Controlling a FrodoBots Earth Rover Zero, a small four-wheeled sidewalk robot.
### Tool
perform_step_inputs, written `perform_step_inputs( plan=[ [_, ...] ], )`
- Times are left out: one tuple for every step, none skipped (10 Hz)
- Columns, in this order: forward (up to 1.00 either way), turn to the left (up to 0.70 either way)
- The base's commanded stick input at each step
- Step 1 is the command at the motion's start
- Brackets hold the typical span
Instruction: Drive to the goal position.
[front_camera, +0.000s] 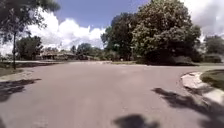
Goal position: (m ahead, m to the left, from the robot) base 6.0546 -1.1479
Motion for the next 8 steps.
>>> perform_step_inputs(
  plan=[
    [0.70,0.00],
    [0.70,0.00],
    [0.70,0.00],
    [0.70,0.00],
    [0.70,0.00],
    [0.70,0.00],
    [0.70,0.00],
    [0.70,0.00]
  ],
)
